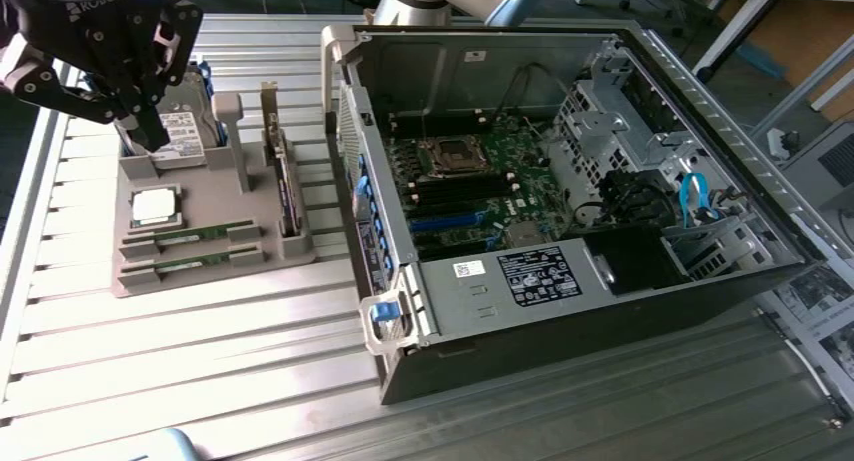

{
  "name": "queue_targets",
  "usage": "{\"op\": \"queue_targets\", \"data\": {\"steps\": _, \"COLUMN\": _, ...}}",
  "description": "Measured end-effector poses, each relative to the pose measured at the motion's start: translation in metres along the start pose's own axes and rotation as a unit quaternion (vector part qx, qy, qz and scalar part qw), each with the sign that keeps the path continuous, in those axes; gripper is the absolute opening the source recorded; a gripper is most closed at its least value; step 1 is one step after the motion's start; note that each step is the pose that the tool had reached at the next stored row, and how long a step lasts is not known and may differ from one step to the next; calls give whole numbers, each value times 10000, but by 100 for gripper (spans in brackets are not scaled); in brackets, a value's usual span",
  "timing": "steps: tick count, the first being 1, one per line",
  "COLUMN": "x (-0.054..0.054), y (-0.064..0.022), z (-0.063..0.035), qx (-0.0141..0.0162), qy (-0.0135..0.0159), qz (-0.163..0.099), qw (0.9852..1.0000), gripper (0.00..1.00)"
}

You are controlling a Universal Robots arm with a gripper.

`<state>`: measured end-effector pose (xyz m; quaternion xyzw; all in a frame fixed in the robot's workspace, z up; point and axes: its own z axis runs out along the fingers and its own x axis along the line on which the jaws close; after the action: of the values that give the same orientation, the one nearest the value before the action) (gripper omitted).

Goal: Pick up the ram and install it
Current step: 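Pick up the ram and move it above insertion slot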

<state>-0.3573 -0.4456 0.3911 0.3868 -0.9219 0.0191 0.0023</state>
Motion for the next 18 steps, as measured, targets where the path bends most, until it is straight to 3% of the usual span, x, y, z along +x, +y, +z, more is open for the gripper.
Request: {"op": "queue_targets", "data": {"steps": 18, "x": 0, "y": 0, "z": 2, "qx": 55, "qy": 37, "qz": -365, "qw": 9993, "gripper": 11}}
